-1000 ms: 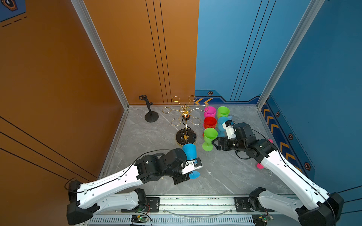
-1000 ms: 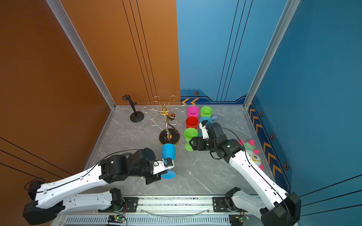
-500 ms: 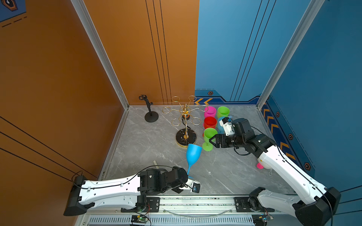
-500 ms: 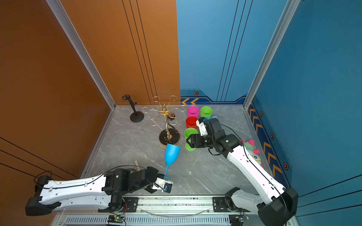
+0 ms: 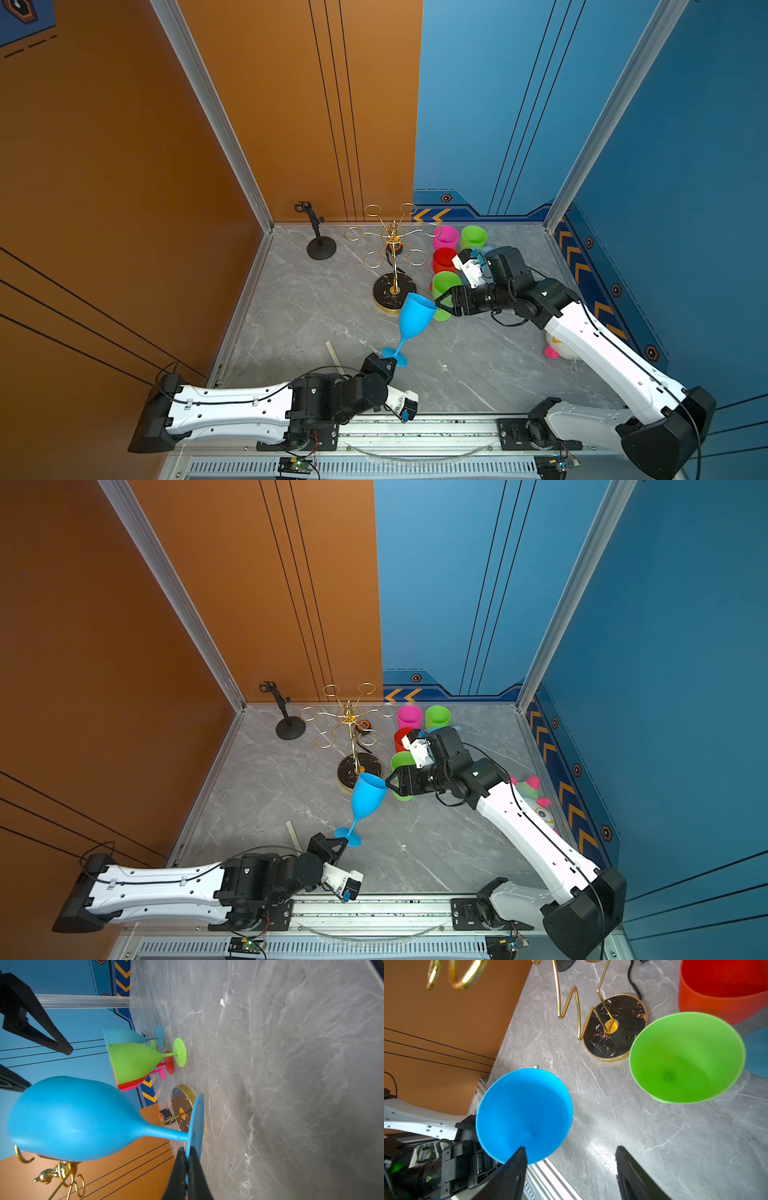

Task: Take the wine glass off the wine glass rack
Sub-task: Pick up the wine glass from the wine glass rack.

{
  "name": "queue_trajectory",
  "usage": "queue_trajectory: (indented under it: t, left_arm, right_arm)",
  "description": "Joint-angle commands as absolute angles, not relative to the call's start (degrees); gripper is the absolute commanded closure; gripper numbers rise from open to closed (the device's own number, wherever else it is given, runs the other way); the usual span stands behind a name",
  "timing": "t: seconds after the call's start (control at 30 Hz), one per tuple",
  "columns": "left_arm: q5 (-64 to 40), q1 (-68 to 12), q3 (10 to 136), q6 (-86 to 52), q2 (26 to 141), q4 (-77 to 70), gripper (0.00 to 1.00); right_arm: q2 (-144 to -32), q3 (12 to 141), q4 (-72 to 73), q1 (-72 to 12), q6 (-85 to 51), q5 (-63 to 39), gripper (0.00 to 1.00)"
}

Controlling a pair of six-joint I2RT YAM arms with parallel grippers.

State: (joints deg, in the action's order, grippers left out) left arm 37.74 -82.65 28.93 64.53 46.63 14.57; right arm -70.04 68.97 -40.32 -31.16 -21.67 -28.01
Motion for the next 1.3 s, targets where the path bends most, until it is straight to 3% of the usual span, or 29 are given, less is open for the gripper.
queue_trajectory:
  t: [0.0,0.5,1.07,1.27]
  left_arm:
    - [41.0,-83.5,26.4,72.2,45.3,5.4,1.0]
    - [45.6,-83.8,24.3,79.8,45.8,1.8,1.0]
    - [46.4,-83.8,23.6,82.1,46.3,0.8,1.0]
    - [46.3,-83.8,23.4,82.2,46.4,0.8,0.95]
  right_arm:
    - [-71.2,70.8,-42.1,-31.6,-20.6,-31.2,0.36]
    - [-74.8,72.3,-42.4,-32.6,-20.2,-34.6,0.54]
    - [-75.1,72.8,-42.3,-32.6,-20.2,-35.5,0.87]
    - [-74.6,72.9,-42.4,-32.5,-20.2,-35.5,0.92]
